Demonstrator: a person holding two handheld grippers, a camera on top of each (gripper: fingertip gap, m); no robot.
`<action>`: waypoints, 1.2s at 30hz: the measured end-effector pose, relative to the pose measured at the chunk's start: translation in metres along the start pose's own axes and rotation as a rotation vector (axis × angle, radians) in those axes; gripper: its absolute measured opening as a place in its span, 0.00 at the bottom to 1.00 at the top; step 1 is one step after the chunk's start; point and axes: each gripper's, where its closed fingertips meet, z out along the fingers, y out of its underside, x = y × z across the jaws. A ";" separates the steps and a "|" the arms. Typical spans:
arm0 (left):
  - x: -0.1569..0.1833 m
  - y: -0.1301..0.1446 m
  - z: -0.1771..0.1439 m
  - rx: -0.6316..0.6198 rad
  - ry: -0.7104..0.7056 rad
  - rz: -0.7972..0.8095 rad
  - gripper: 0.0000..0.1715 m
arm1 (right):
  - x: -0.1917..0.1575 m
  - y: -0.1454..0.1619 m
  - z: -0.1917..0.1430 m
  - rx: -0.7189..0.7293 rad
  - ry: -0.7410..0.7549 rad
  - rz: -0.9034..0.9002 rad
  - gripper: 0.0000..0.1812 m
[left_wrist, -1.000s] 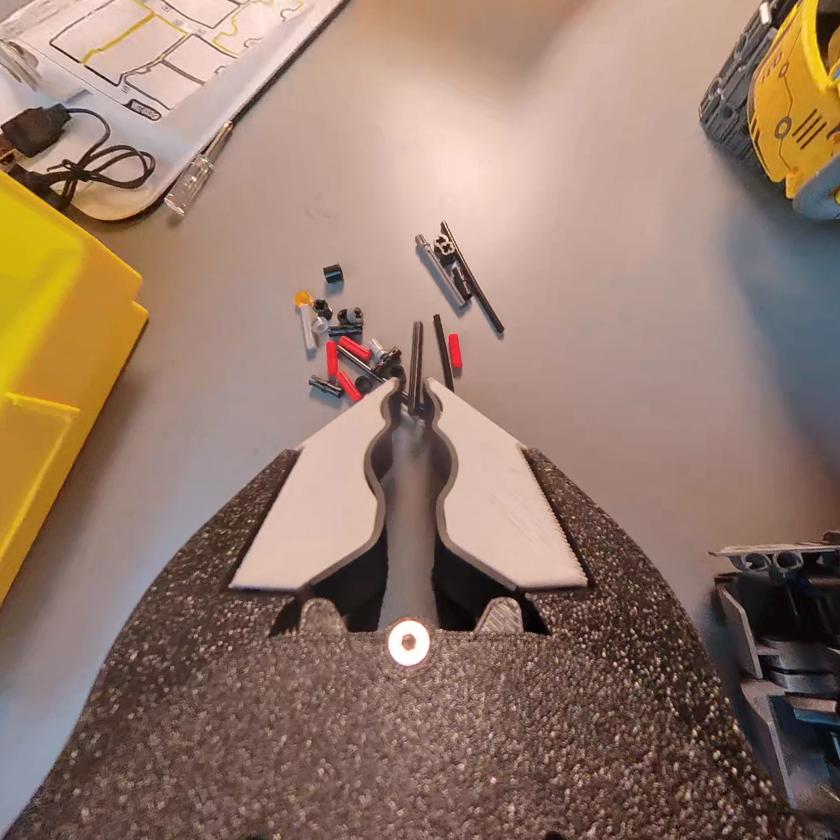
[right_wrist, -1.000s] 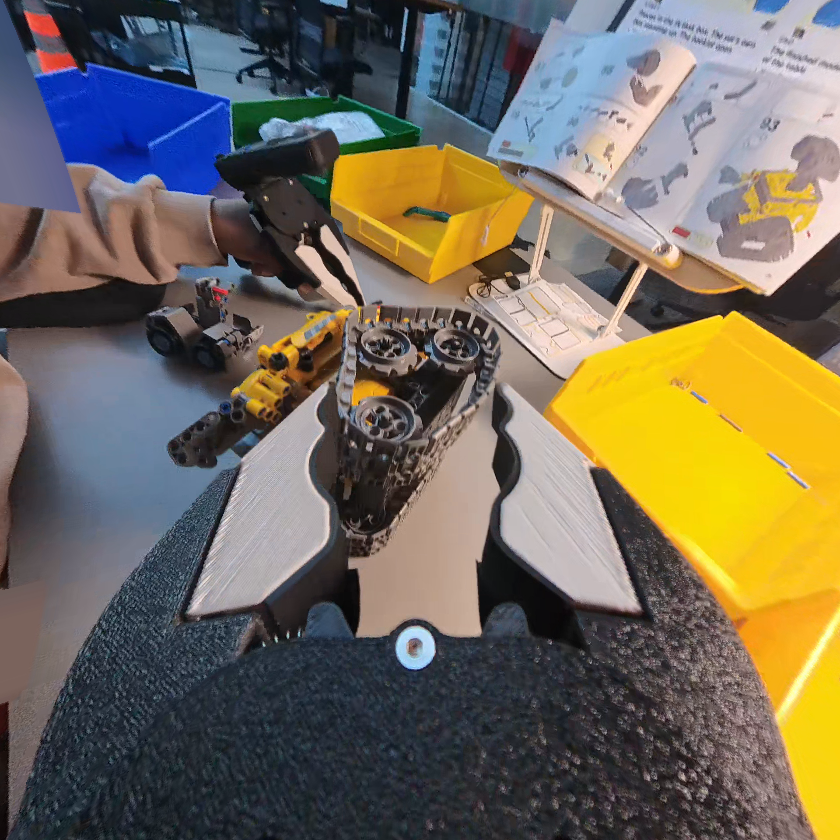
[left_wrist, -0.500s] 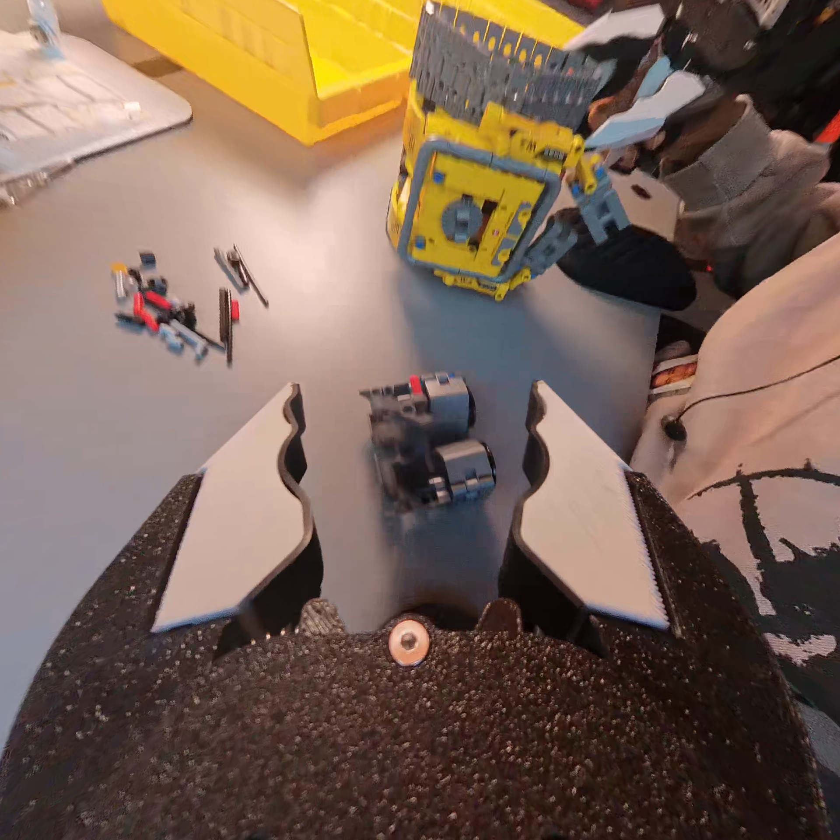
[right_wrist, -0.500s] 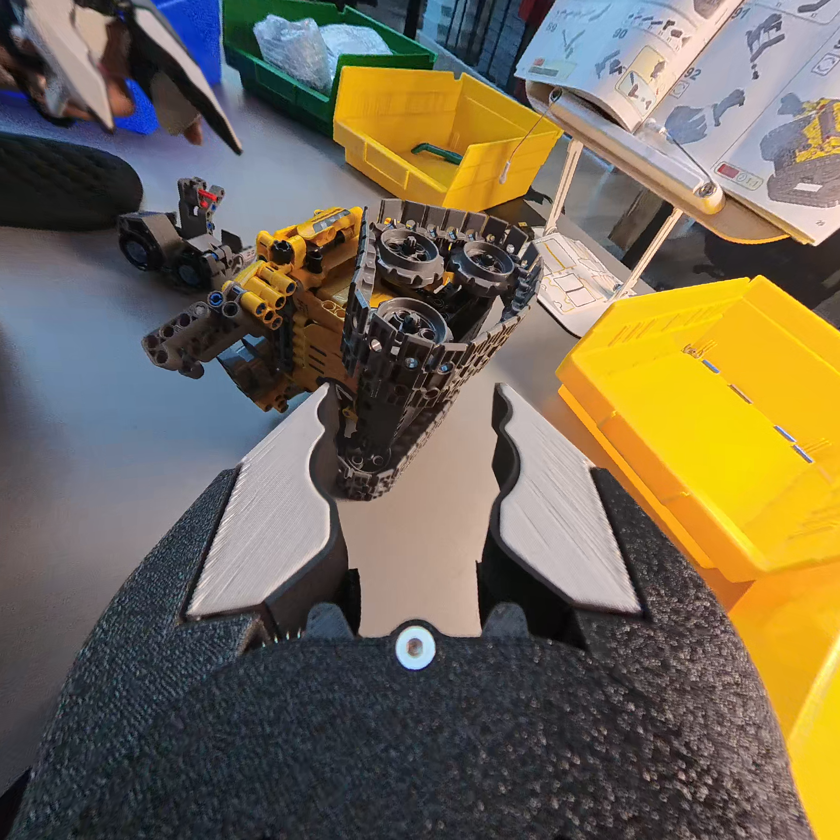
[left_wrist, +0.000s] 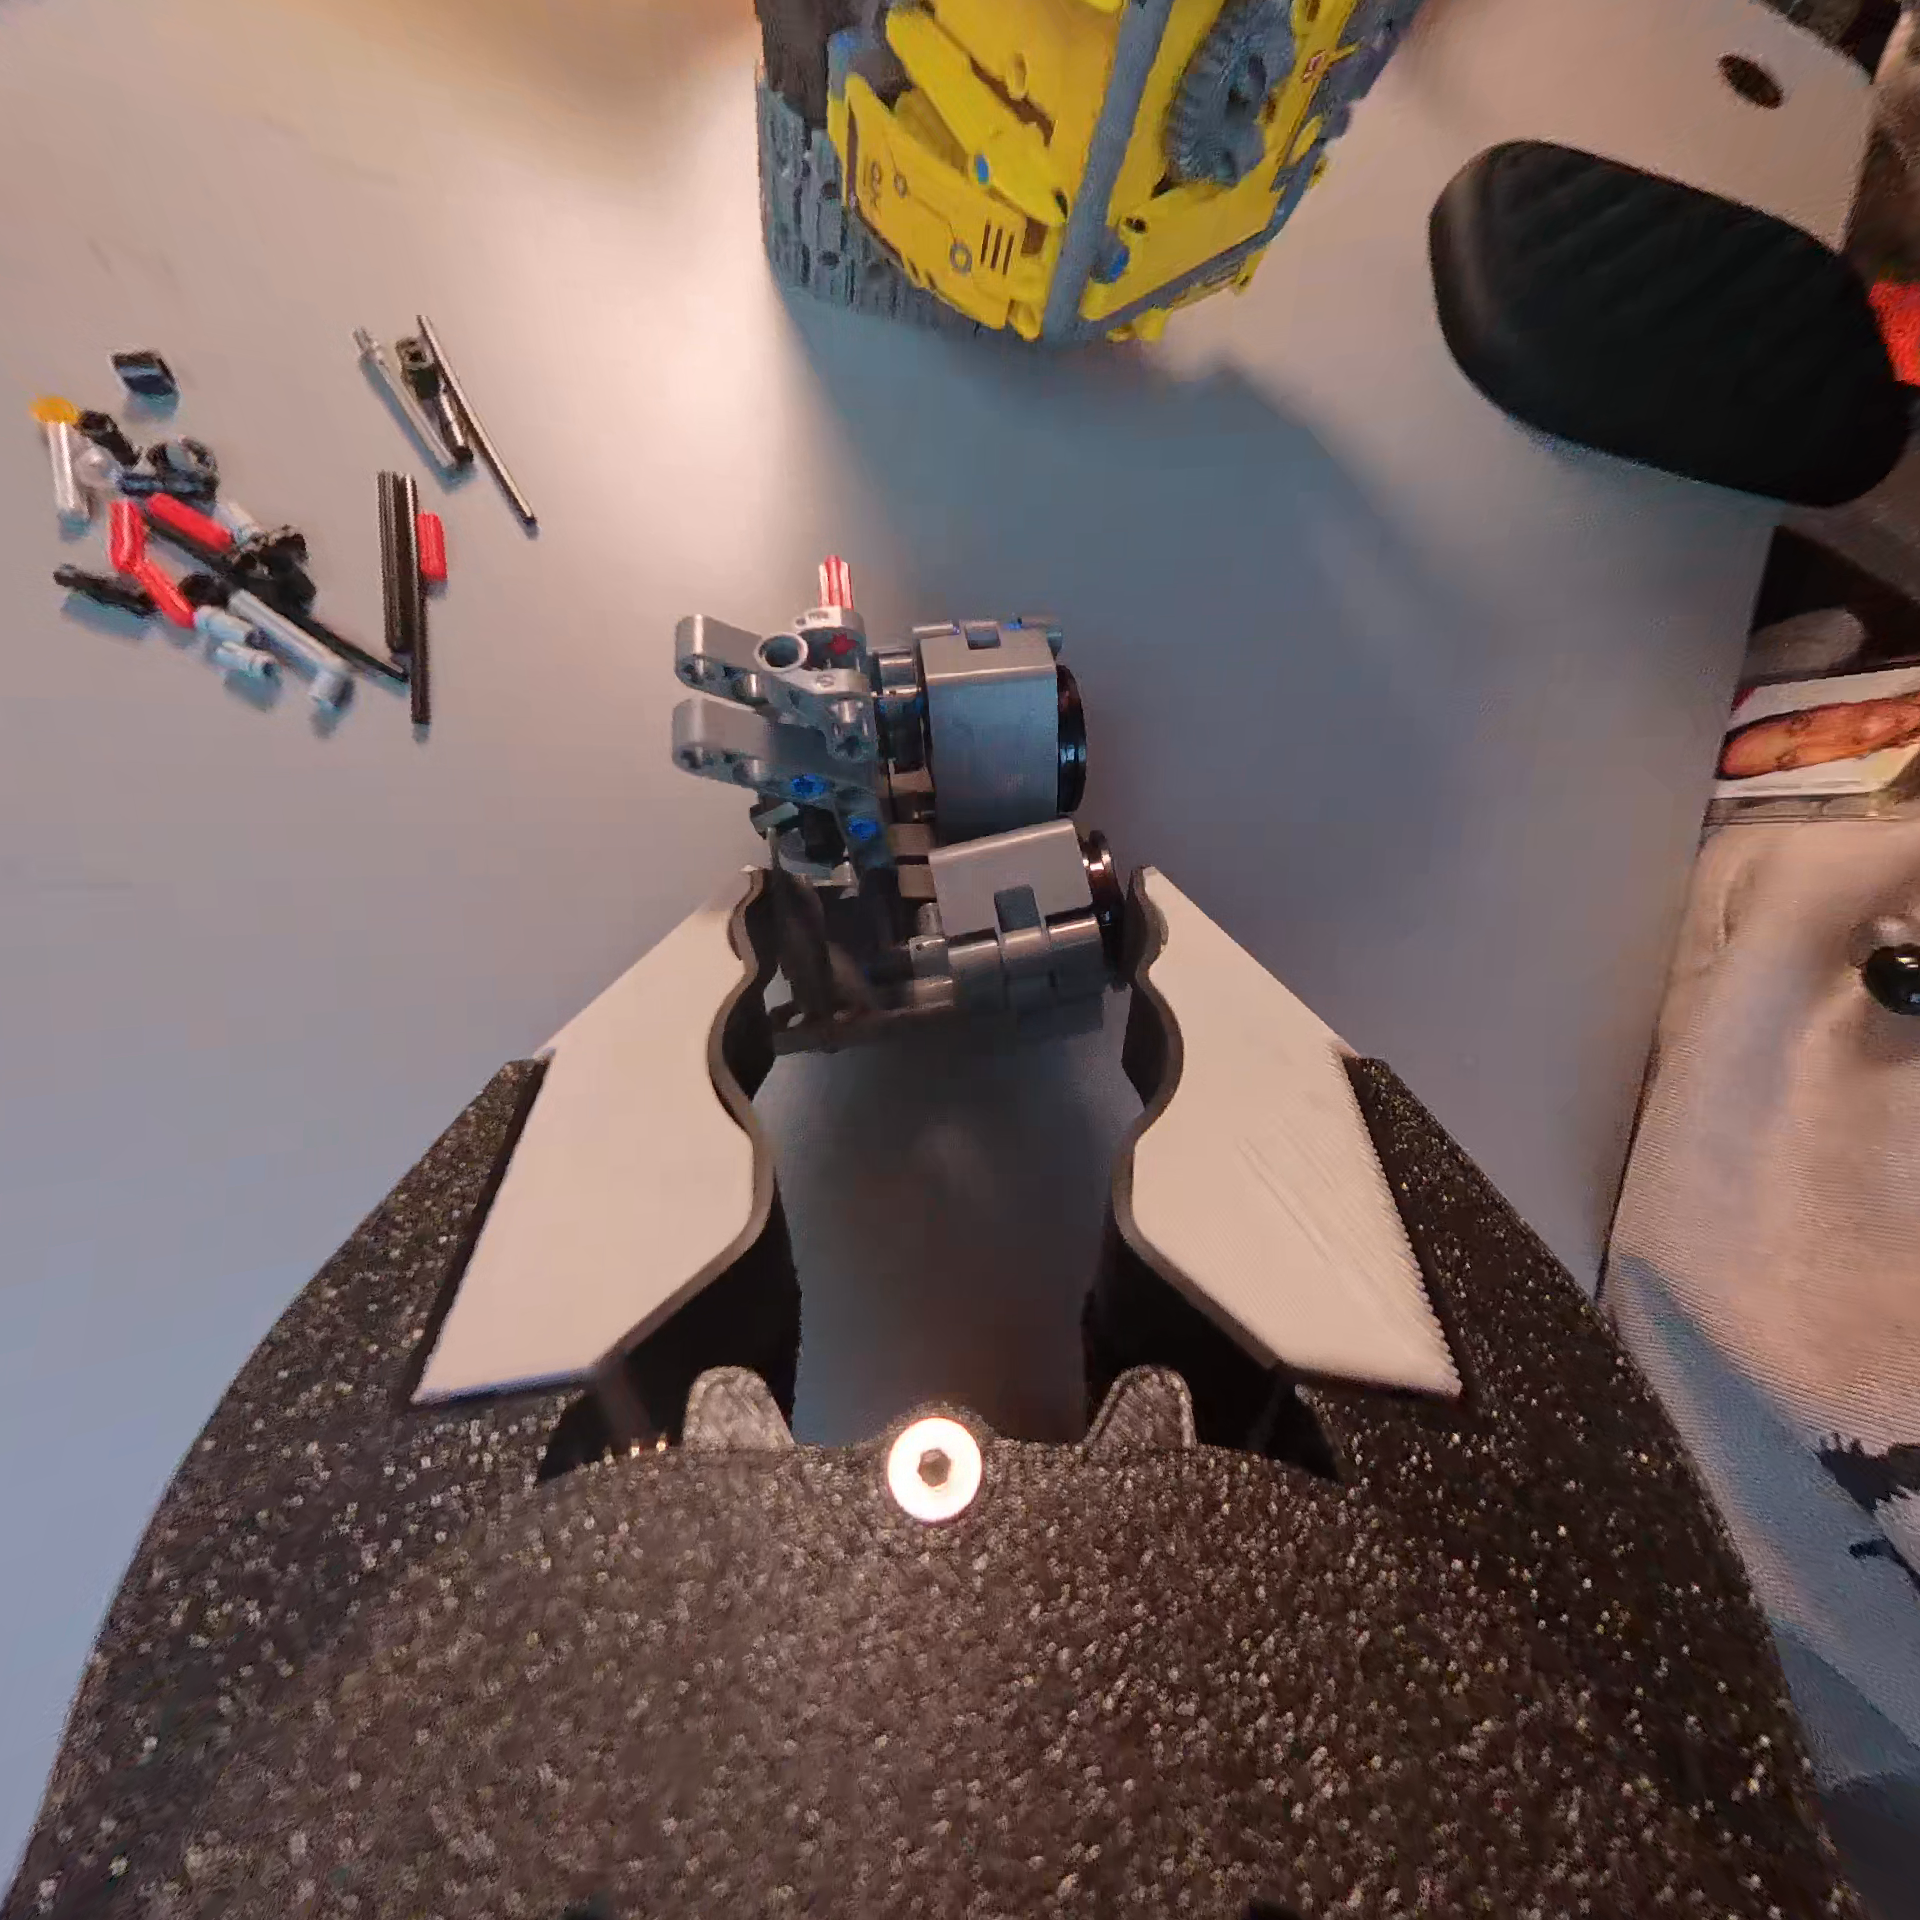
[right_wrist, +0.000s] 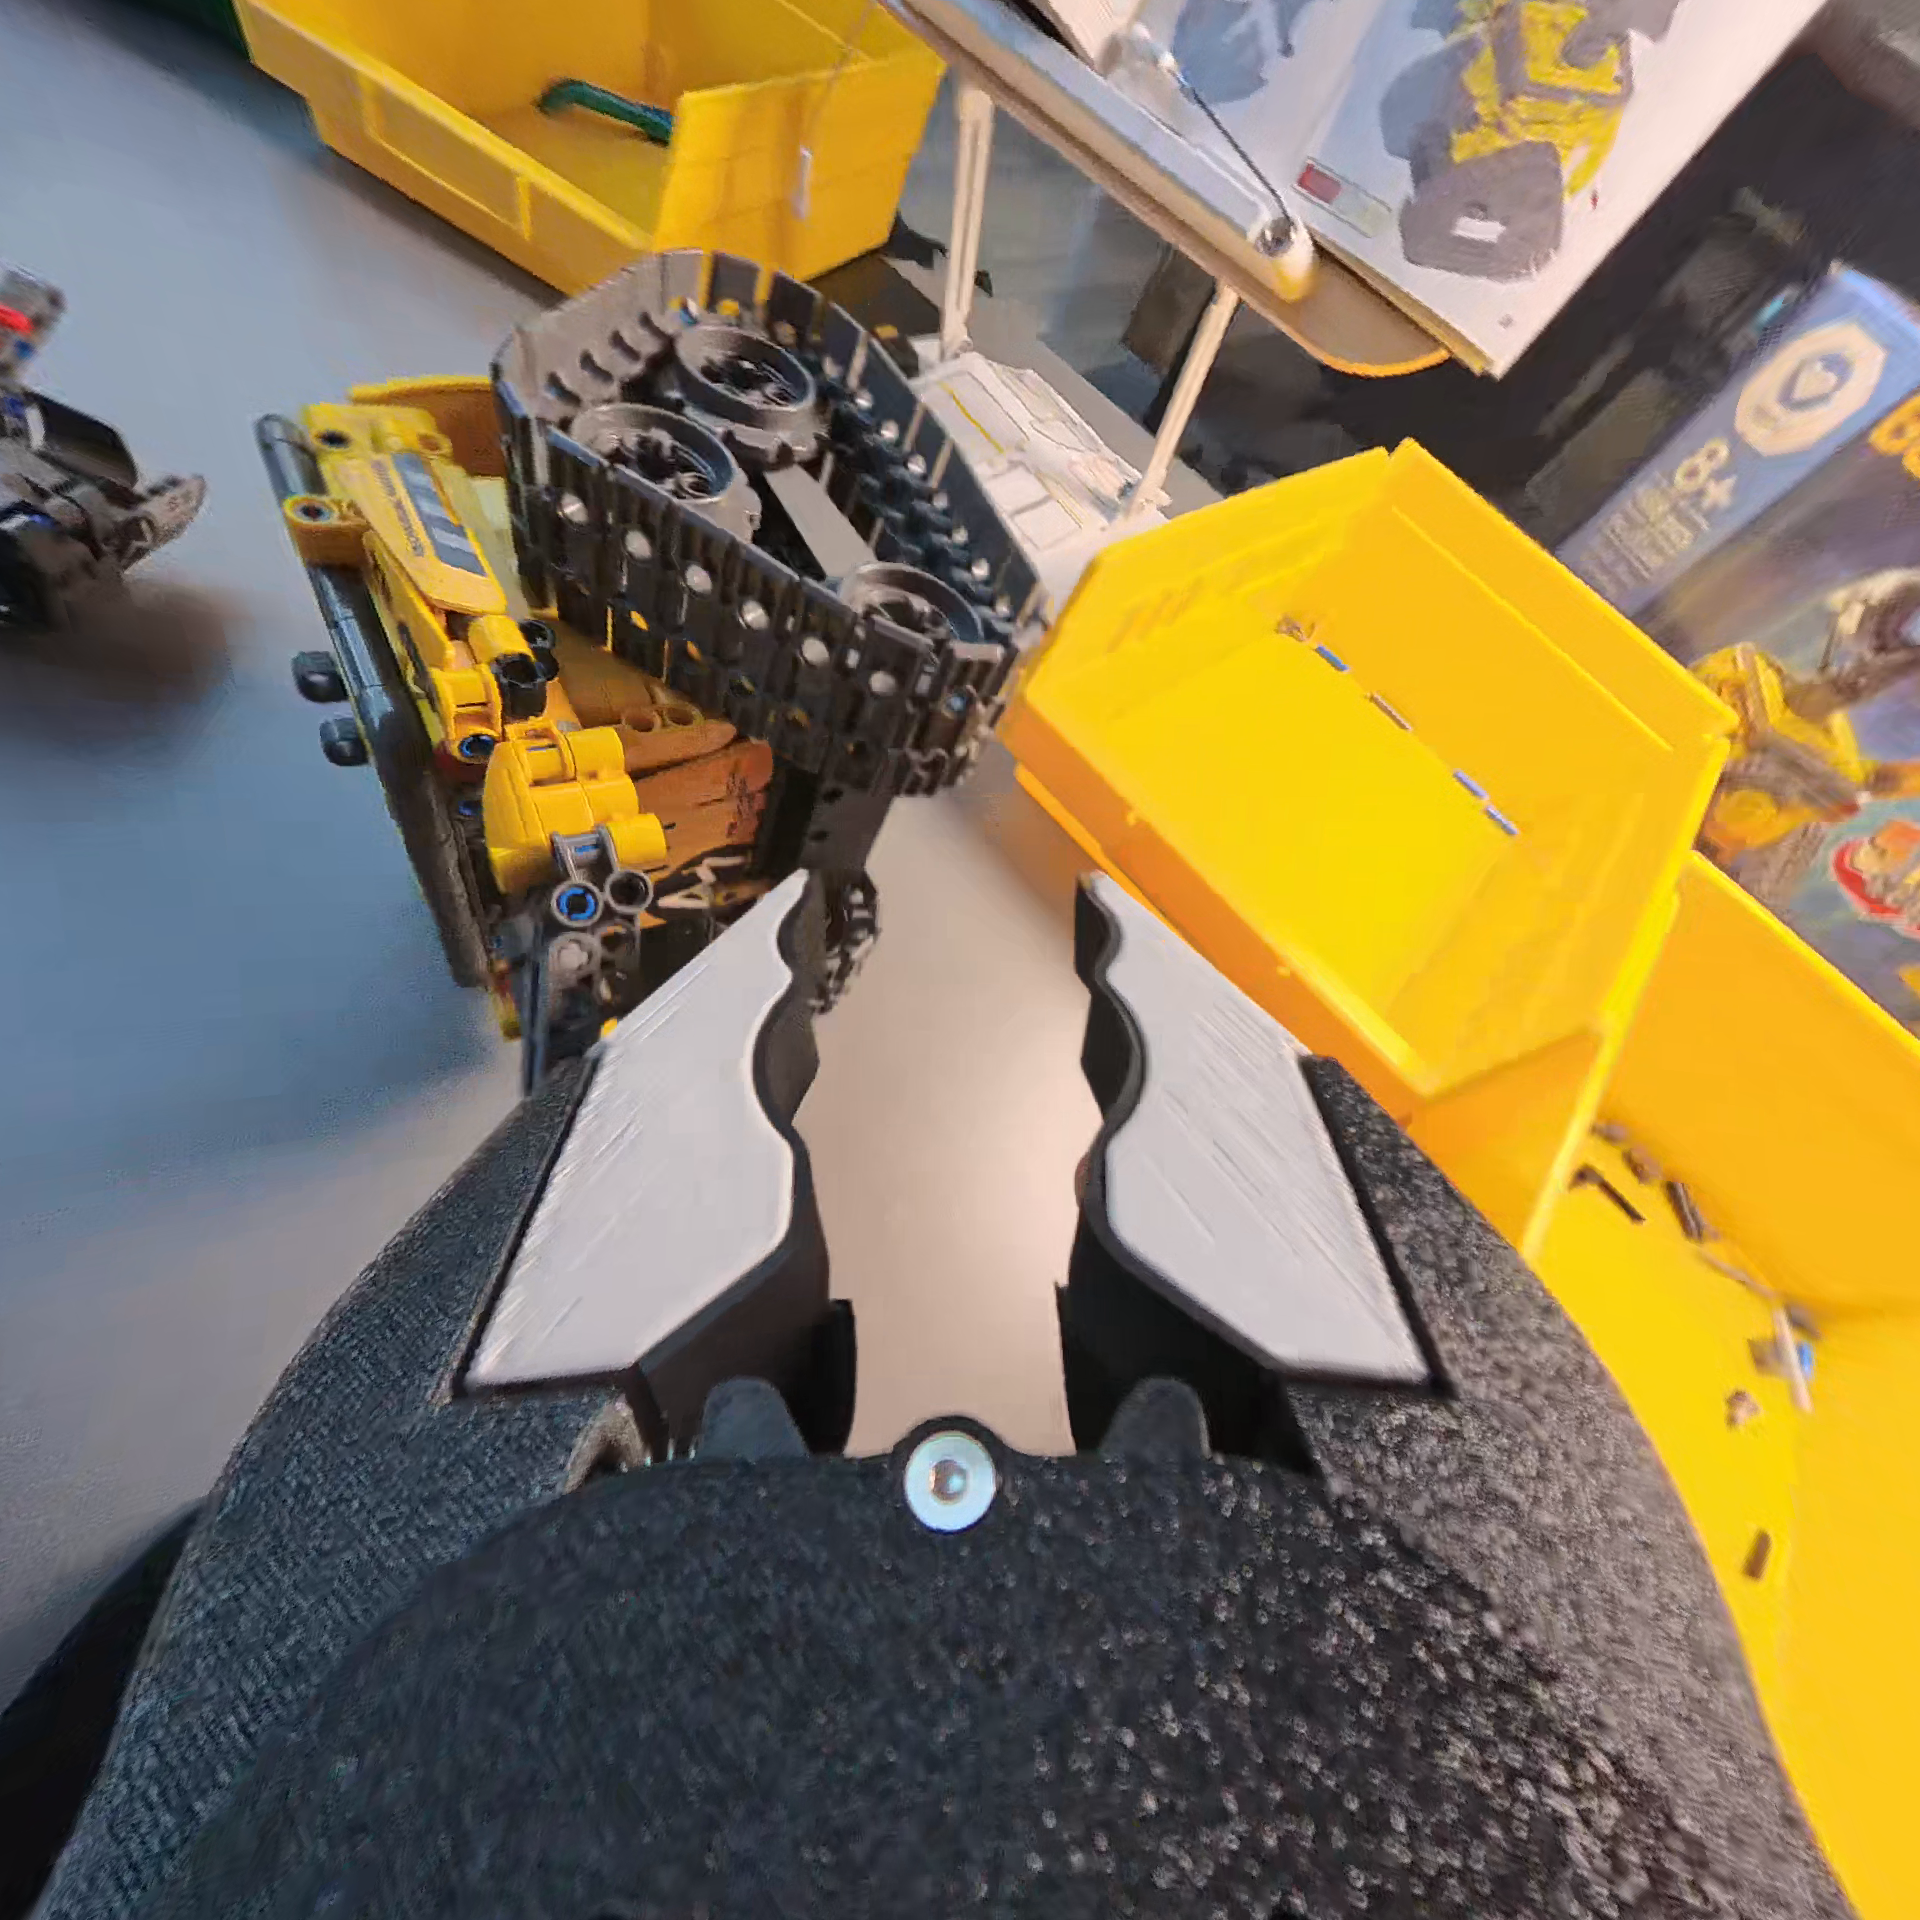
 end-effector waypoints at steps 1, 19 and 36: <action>0.001 -0.003 -0.001 0.009 0.029 0.013 0.38 | 0.008 0.000 -0.011 -0.009 0.006 0.042 0.30; 0.085 0.006 0.027 -0.031 0.295 0.501 0.40 | -0.243 -0.028 0.009 0.115 -0.640 -0.024 0.14; 0.049 -0.035 0.027 0.031 0.336 0.226 0.38 | -0.237 -0.045 0.035 0.108 -0.686 0.055 0.12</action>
